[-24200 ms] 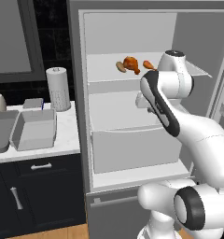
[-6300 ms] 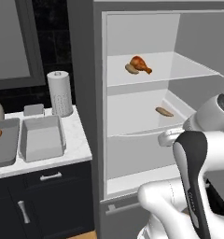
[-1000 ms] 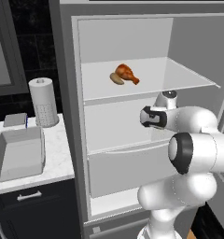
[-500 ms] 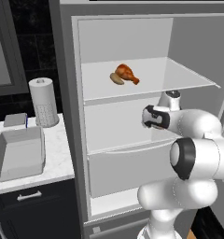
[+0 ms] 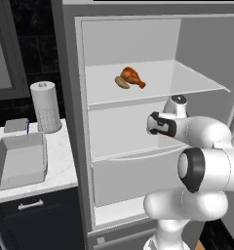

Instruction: Place one sweet potato and one chicken drumstick in each tupperware on the nearby counter, to pack two identical lunches.

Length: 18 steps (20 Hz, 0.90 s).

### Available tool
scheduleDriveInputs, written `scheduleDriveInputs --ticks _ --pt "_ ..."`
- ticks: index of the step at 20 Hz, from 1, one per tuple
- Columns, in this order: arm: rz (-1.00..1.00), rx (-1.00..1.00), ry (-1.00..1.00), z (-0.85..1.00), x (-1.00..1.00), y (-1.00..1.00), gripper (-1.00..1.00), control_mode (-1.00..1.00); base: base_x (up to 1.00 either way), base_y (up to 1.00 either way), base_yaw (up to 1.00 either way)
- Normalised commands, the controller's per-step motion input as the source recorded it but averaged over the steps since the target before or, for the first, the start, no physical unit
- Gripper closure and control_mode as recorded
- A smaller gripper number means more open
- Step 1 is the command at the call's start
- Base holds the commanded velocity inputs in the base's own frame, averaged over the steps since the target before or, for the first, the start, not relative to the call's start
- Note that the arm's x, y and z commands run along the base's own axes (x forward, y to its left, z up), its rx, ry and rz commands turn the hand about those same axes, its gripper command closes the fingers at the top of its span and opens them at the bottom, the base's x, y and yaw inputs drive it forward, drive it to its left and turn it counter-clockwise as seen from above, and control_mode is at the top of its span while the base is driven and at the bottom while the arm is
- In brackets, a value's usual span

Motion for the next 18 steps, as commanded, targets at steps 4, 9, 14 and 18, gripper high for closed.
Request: scheduleDriveInputs --ticks 4,9,14,18 --pt "-0.05 0.00 0.00 -0.14 -0.47 0.04 1.00 -1.00 0.00 0.00 0.00" --pt "-0.15 0.03 -0.04 -0.10 -0.74 0.10 1.00 -1.00 0.00 0.00 0.00" --pt "-0.14 0.04 0.00 0.20 -0.55 0.21 1.00 -1.00 0.00 0.00 0.00" --pt "-0.09 0.10 0.00 0.59 -0.63 0.29 1.00 -1.00 0.00 0.00 0.00"
